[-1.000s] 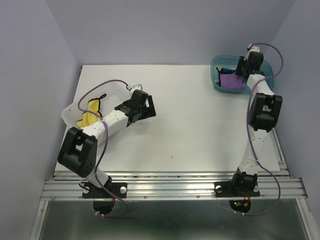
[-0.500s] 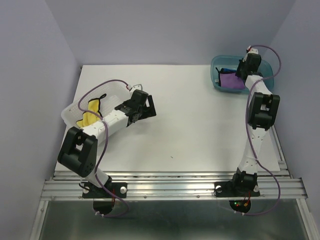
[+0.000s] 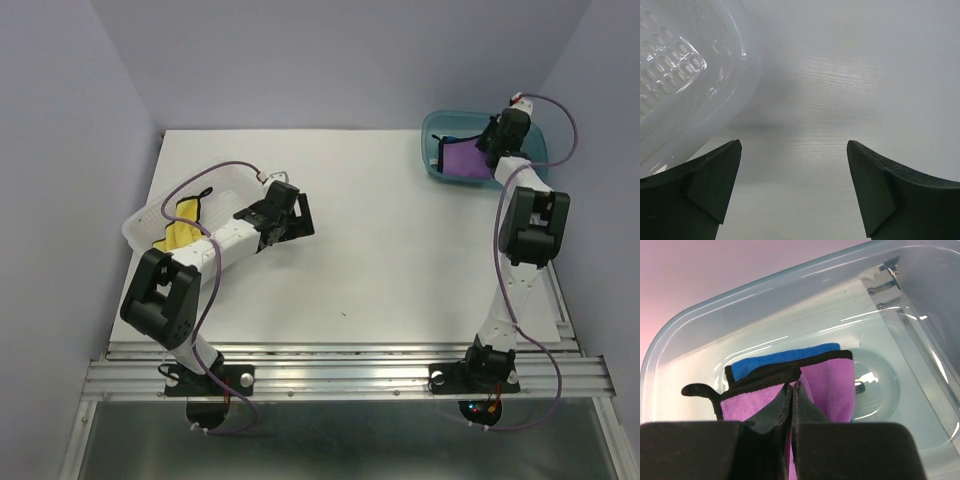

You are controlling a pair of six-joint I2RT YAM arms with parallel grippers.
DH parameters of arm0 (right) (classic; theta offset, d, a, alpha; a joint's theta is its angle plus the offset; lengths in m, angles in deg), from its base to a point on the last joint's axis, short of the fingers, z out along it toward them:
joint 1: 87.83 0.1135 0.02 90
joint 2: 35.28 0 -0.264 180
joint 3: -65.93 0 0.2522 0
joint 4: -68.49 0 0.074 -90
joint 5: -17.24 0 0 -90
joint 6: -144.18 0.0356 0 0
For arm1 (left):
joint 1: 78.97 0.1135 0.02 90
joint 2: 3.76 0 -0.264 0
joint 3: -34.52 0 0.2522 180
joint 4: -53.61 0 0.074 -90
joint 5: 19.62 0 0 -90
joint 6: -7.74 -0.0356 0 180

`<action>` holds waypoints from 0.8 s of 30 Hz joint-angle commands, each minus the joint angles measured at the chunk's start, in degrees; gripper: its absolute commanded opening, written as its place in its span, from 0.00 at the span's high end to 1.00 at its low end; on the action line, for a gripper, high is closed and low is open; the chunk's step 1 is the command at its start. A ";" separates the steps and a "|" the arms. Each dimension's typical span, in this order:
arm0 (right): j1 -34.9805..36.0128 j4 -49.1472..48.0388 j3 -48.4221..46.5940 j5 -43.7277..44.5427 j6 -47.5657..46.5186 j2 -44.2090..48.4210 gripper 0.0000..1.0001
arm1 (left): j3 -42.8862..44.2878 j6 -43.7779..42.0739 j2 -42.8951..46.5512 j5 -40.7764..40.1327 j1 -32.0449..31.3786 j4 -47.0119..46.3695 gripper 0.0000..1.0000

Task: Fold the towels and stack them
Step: Neatly place the folded towel into the bin

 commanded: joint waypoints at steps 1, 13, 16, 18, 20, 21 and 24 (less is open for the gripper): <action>-2.05 -4.59 0.17 1.02 4.45 1.86 0.99 | 2.61 -0.96 -0.09 0.09 0.40 -1.08 0.01; -3.10 0.51 -4.22 -1.16 4.90 -5.43 0.99 | 2.52 -0.96 0.17 0.18 0.40 -1.17 0.01; -3.10 2.44 -5.98 -2.85 4.98 -7.02 0.93 | 2.52 -0.96 0.34 0.18 0.40 -1.17 0.01; -3.10 3.50 -7.30 -1.80 4.98 -7.90 0.89 | 2.61 -0.96 0.34 0.18 0.40 -1.17 0.01; -3.10 4.02 -7.74 -1.09 4.89 -7.90 0.82 | 2.52 -0.96 0.43 0.18 0.40 -1.08 0.01; -3.10 4.20 -7.83 -1.09 4.80 -7.73 0.78 | 2.52 -0.96 0.52 0.26 0.40 -0.99 0.01; -3.10 4.64 -7.83 -1.09 4.63 -6.41 0.69 | 2.43 -0.96 0.96 0.26 0.40 -0.99 0.01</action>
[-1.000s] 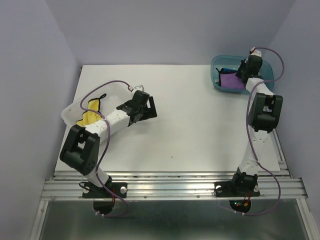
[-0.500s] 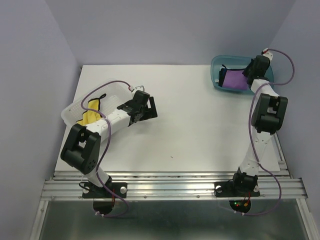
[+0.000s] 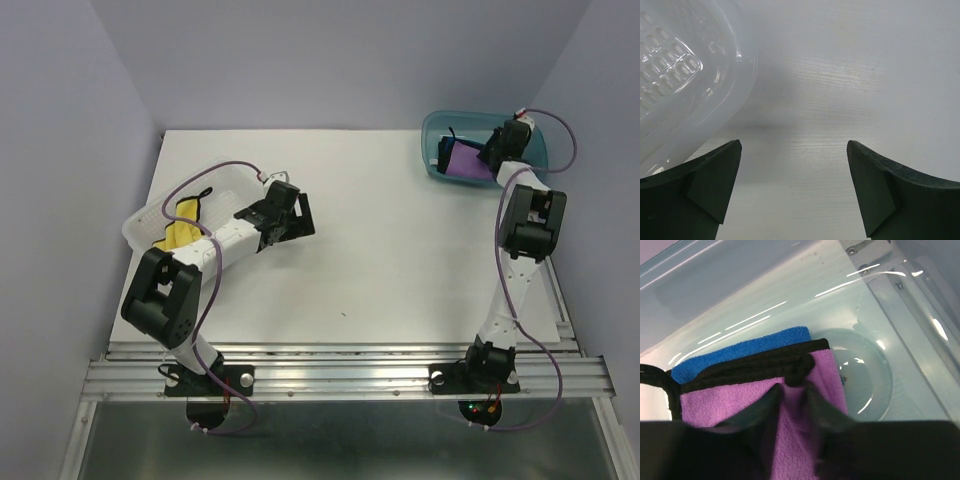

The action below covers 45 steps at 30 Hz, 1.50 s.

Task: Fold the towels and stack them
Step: Neatly place the folded towel into the bin, then grab crumpled towel

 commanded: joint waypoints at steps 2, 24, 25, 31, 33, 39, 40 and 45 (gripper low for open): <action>-0.13 2.15 -3.07 -0.15 -0.31 3.06 0.55 | 2.21 -0.96 2.27 -0.19 0.40 -0.56 0.01; 11.08 0.47 30.40 -0.80 -4.51 42.24 0.00 | 4.49 4.48 16.69 -14.51 13.20 10.78 0.01; 13.03 1.00 31.29 0.98 -5.31 43.13 0.00 | 4.93 4.92 16.34 -15.30 14.97 12.35 0.01; 19.56 0.22 41.74 -0.75 -0.06 50.16 0.00 | 6.96 2.83 12.04 -17.41 25.44 11.94 0.01; 20.17 0.48 44.99 -2.60 2.75 52.27 0.00 | 6.69 1.15 9.59 -17.86 28.95 9.03 0.01; 22.81 1.63 49.13 -5.42 3.64 55.71 0.00 | 9.24 -9.13 -1.66 -14.96 34.94 1.64 0.01; 22.90 1.62 49.84 -5.60 4.08 56.32 0.00 | 9.94 -10.88 -3.42 -14.61 35.29 1.73 0.01; 22.90 2.15 49.84 -6.21 4.43 57.29 0.00 | 11.18 -12.92 -11.41 -10.40 37.74 -2.75 0.01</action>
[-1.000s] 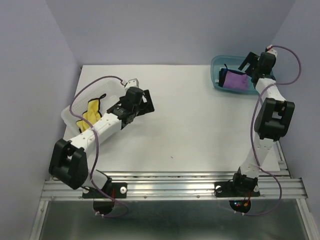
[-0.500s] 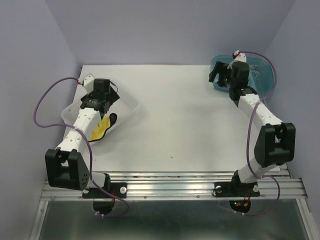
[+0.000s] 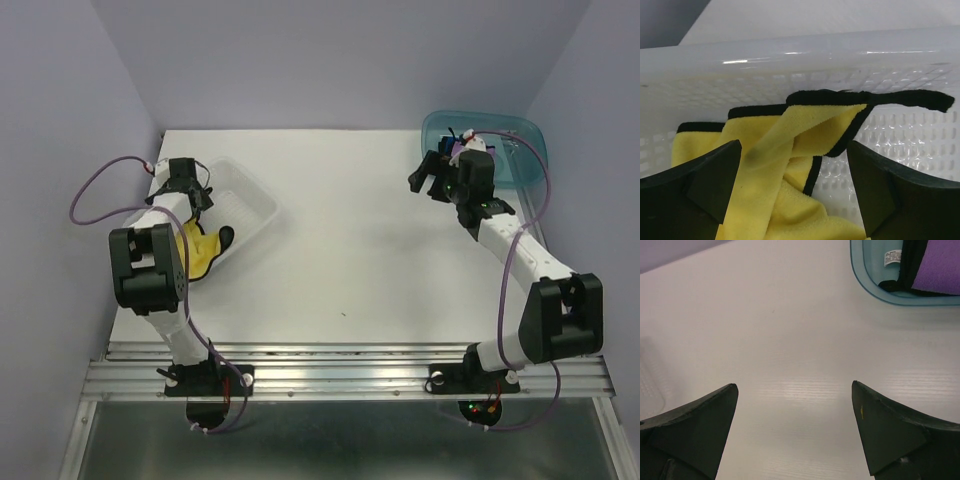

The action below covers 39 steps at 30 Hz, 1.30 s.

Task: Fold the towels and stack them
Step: Grab crumpled towel

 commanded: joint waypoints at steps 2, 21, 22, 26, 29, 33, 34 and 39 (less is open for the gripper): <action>0.43 -1.24 0.25 -2.30 1.09 2.08 0.00 | 3.22 -4.55 -4.57 4.15 1.67 -6.14 0.01; 0.52 0.52 1.74 -3.89 1.79 5.94 0.00 | 3.57 -4.21 0.58 9.61 1.93 -5.45 1.00; 0.52 0.52 1.74 -3.89 1.88 5.95 0.00 | 3.84 -3.76 1.65 9.43 1.93 -5.44 1.00; 0.52 0.61 3.84 -5.73 3.11 8.66 0.00 | 5.95 -2.53 6.74 11.35 1.93 -3.33 1.00; 0.52 0.26 5.42 -6.96 4.25 11.21 0.00 | 5.60 -1.91 14.37 16.44 1.84 -3.68 1.00; 0.43 -0.18 7.36 -8.81 5.22 14.90 0.00 | 4.20 -1.65 23.07 23.37 1.15 -5.43 1.00; 0.43 -0.36 8.58 -9.25 5.83 15.61 0.00 | 3.76 -1.56 25.10 25.32 0.62 -7.01 1.00; 0.43 1.13 10.79 -8.90 6.80 20.18 0.00 | 3.39 -0.59 34.78 29.63 -5.53 -11.15 1.00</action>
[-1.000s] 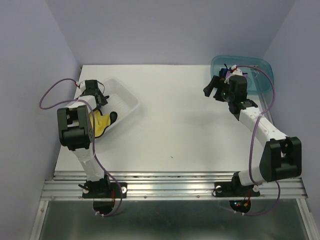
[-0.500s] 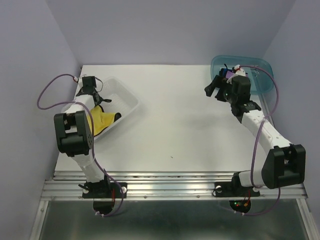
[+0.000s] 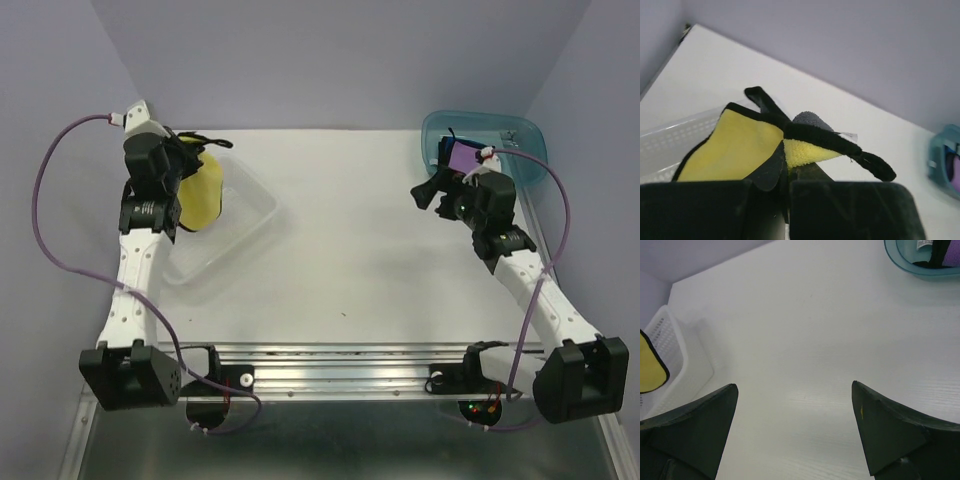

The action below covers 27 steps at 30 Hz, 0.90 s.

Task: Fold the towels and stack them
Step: Grab crumpled towel, then move the towel to the center of the board

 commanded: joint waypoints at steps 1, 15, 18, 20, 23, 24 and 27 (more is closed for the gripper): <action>0.45 0.04 1.70 -0.86 1.64 5.03 0.00 | 1.34 0.48 7.90 6.84 -9.21 -6.06 1.00; 0.36 8.73 4.43 6.17 2.70 15.68 0.00 | 4.52 2.50 3.55 6.77 -37.20 -9.31 1.00; 0.36 11.64 3.99 9.42 3.14 15.68 0.00 | 4.42 2.24 -4.35 6.76 -39.66 -9.23 0.96; 0.45 12.88 3.46 11.43 3.23 15.16 0.00 | 5.30 2.15 -8.76 5.97 -40.37 -8.62 0.61; 0.45 13.94 3.28 12.15 3.49 14.28 0.00 | 11.61 0.40 -18.25 3.33 -41.95 -3.09 0.15; 0.36 13.85 3.29 12.15 3.58 14.10 0.00 | 15.72 -0.48 -22.36 2.90 -42.48 -0.20 0.03; 0.36 13.93 3.37 11.36 3.84 12.52 0.00 | 20.67 -2.24 -26.44 0.19 -44.33 5.27 0.01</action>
